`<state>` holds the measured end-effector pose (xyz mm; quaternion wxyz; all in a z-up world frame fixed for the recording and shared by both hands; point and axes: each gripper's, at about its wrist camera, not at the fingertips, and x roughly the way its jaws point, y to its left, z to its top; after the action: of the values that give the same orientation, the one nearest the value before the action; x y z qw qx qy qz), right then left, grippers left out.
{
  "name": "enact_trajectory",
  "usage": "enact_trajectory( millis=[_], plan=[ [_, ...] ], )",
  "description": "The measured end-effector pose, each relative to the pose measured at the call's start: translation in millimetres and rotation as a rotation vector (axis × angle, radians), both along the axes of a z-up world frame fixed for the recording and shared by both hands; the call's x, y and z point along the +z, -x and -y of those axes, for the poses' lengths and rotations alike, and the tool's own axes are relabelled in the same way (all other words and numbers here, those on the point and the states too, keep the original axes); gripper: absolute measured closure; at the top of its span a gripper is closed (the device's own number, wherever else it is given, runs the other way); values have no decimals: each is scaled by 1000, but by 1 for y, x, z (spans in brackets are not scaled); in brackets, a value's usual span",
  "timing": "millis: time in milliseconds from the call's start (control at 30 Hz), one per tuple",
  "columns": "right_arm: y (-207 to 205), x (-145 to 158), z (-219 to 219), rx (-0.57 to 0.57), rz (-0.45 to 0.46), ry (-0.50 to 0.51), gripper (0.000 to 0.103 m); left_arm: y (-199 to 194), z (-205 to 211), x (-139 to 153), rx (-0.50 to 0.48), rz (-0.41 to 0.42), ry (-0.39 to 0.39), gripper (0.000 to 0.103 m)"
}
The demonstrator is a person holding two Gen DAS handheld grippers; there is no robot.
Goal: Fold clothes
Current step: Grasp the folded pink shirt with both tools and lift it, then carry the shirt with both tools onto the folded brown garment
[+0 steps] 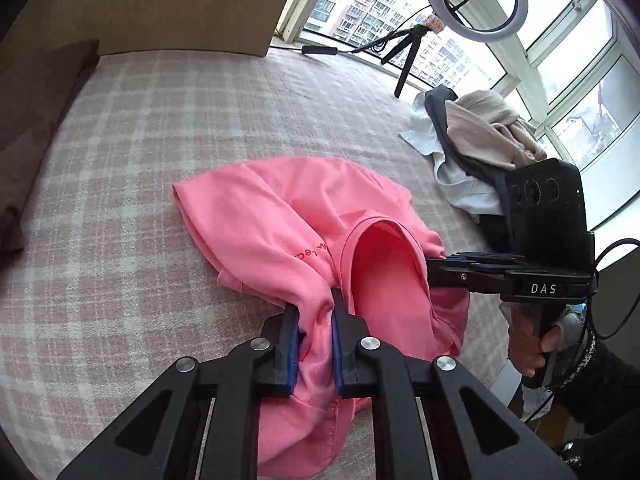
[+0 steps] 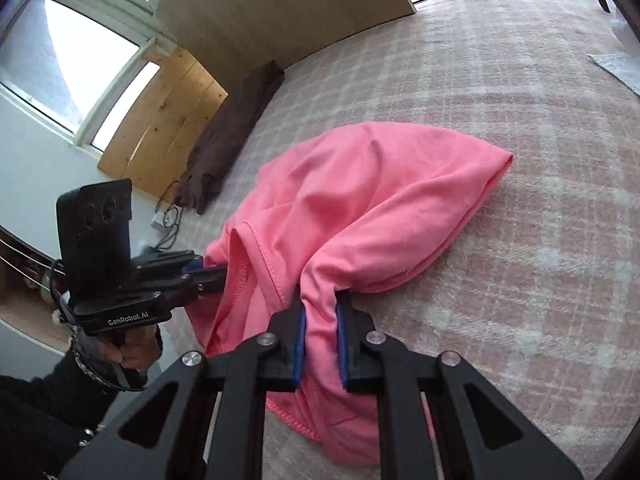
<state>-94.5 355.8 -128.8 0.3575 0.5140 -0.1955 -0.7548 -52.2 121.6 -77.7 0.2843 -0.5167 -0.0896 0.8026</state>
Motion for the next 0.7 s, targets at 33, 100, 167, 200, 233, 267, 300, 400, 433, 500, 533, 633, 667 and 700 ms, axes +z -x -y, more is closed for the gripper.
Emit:
enact_trajectory(
  millis=[33, 100, 167, 200, 233, 267, 300, 400, 433, 500, 533, 633, 667, 700],
  plan=[
    [1, 10, 2, -3, -16, 11, 91, 4, 4, 9, 10, -22, 0, 92],
    [4, 31, 6, -7, -51, 30, 91, 15, 14, 25, 12, -49, -19, 92],
    [11, 55, 16, 1, -95, 34, 91, 23, 29, 40, 25, -87, -7, 92],
    [16, 66, 24, 7, -116, 34, 91, 27, 36, 48, 26, -109, 4, 92],
    [21, 77, 32, 8, -139, 31, 91, 30, 47, 55, 35, -134, 14, 92],
    [26, 88, 40, 13, -164, 29, 91, 33, 63, 62, 41, -152, 22, 92],
    [32, 98, 51, 21, -185, 31, 91, 37, 78, 69, 47, -170, 29, 92],
    [48, 120, 96, 53, -259, 24, 91, 48, 125, 89, 63, -224, 51, 92],
    [55, 126, 113, 58, -277, 20, 91, 56, 142, 94, 70, -236, 61, 92],
    [69, 136, 150, 67, -304, 16, 91, 74, 175, 105, 85, -258, 83, 92],
    [78, 140, 169, 73, -314, 16, 91, 83, 192, 110, 94, -268, 95, 92],
    [102, 152, 222, 90, -357, 0, 91, 110, 237, 126, 105, -310, 131, 92],
    [111, 155, 239, 90, -364, 3, 91, 118, 248, 127, 99, -321, 146, 92],
    [120, 158, 253, 90, -372, 7, 91, 126, 259, 128, 93, -331, 162, 92]
  ],
)
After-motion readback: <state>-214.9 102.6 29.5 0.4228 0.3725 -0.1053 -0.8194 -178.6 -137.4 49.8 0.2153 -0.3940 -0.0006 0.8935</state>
